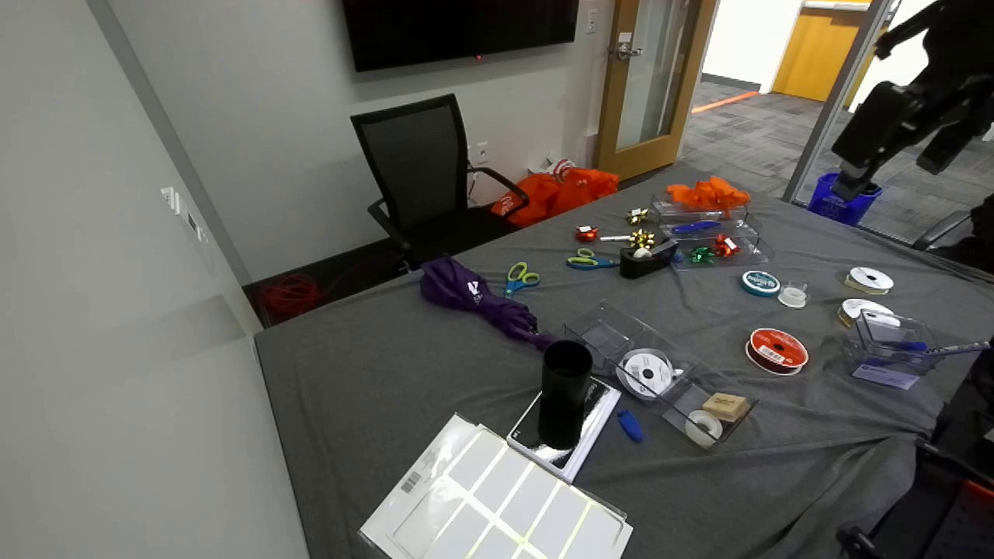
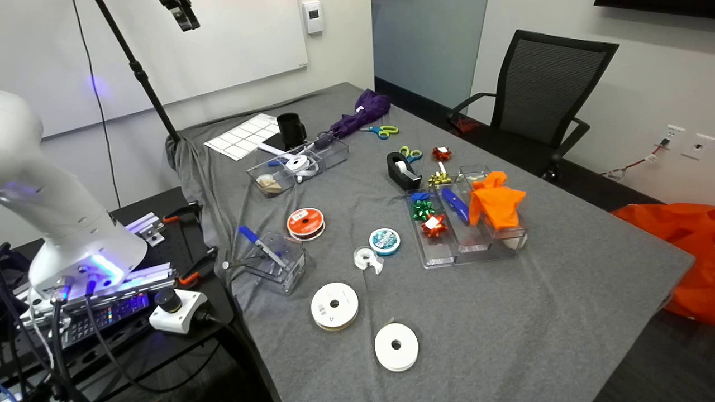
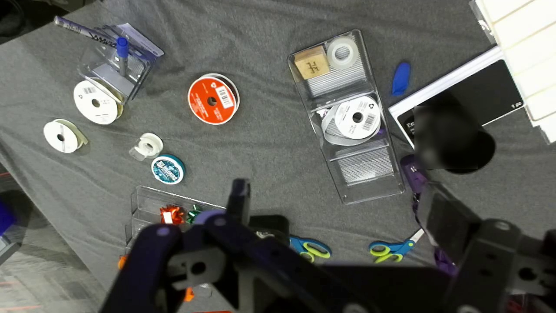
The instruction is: Remove the black cup from the scale
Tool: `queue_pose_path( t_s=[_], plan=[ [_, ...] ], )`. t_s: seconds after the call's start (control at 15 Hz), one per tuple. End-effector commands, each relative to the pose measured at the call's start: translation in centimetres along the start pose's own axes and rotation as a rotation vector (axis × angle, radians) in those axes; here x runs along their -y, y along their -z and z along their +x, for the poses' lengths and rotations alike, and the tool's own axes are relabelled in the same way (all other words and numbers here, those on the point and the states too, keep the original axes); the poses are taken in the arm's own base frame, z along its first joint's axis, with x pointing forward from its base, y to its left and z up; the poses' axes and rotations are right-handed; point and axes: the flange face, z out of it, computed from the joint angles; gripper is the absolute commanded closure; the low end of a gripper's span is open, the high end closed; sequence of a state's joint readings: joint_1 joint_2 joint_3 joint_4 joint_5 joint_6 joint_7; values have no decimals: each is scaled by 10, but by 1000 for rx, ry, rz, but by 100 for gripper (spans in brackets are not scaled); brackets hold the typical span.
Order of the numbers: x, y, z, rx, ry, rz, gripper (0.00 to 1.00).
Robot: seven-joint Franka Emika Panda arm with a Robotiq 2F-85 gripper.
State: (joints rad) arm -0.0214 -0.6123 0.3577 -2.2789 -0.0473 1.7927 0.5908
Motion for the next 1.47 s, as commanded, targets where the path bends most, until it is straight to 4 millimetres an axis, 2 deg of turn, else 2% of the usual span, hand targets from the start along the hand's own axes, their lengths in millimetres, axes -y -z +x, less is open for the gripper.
queue_pose_path(
  t_s=[0.0,0.47,0.67,0.8,1.2,1.4],
  plan=[
    [0,0,0,1,0,-1,0],
    [2,-1,1,0,-8,10,0],
    [18,-14,10,4,-43,30,0],
    [32,-29,19,16,-63,52,0],
    [79,-94,53,53,-79,191,0],
    [100,-122,62,91,-83,296,0]
  ],
)
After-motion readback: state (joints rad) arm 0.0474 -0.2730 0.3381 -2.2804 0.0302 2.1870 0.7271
